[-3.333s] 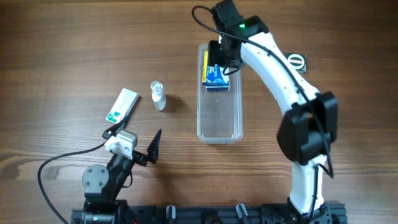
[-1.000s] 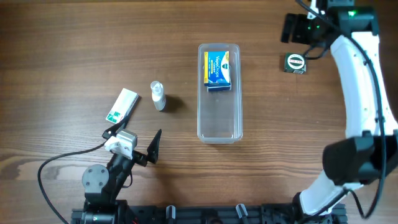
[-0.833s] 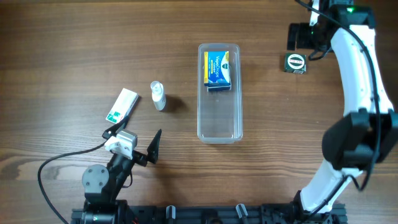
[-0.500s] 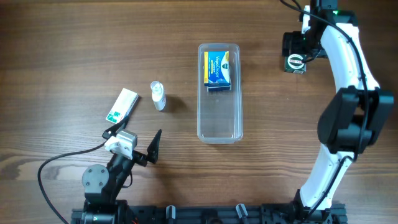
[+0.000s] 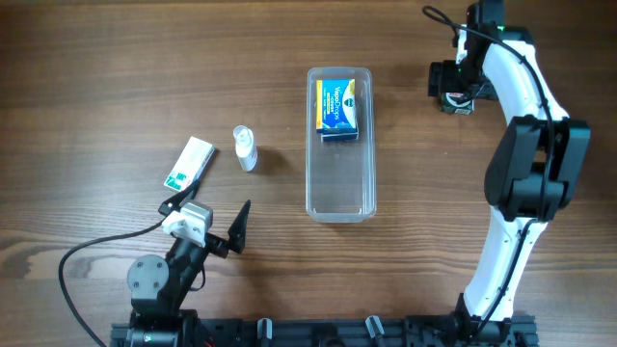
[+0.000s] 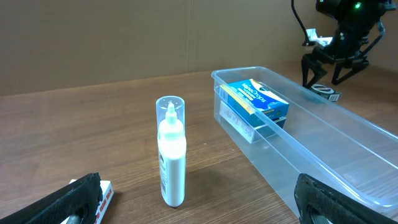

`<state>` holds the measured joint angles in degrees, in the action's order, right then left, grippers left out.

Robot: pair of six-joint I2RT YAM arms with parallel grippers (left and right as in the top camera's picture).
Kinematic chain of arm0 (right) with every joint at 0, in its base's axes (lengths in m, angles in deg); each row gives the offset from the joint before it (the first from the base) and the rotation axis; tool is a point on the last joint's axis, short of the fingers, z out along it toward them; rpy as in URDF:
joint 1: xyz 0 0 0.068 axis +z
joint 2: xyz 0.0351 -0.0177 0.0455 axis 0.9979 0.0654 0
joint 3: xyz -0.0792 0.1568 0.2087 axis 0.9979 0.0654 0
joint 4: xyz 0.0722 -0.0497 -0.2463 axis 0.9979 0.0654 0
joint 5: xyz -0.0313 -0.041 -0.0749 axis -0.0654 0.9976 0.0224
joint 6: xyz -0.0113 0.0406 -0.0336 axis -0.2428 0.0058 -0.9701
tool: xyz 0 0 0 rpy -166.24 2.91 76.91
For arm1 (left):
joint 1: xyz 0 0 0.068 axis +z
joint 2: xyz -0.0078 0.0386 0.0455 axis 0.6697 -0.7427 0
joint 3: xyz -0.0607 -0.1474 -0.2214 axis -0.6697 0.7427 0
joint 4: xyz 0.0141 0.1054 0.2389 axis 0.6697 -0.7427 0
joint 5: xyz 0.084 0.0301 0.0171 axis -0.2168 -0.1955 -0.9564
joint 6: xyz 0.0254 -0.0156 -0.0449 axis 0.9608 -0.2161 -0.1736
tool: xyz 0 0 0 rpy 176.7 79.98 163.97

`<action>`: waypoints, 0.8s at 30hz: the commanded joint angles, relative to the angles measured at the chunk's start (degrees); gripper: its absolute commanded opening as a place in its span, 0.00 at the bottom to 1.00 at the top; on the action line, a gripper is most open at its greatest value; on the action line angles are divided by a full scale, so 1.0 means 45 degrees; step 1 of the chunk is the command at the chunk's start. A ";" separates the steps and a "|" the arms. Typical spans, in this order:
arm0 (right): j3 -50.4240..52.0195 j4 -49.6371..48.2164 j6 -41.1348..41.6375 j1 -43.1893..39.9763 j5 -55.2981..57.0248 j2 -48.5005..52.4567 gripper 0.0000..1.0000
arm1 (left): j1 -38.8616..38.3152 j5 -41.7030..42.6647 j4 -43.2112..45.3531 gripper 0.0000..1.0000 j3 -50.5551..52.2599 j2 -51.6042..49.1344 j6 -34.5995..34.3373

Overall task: Pack container
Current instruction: 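Grasp the Zam-Buk box with the right gripper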

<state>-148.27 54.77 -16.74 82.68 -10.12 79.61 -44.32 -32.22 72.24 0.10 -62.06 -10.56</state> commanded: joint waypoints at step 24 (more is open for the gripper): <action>0.0039 -0.0447 0.1137 -0.0058 -0.0597 0.1035 0.99 | 0.0073 -0.0073 -0.0083 1.00 0.0019 0.0000 0.0102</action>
<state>-148.27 52.97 -14.47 82.66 -12.07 83.15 -44.32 -32.22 72.24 0.10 -62.06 -10.56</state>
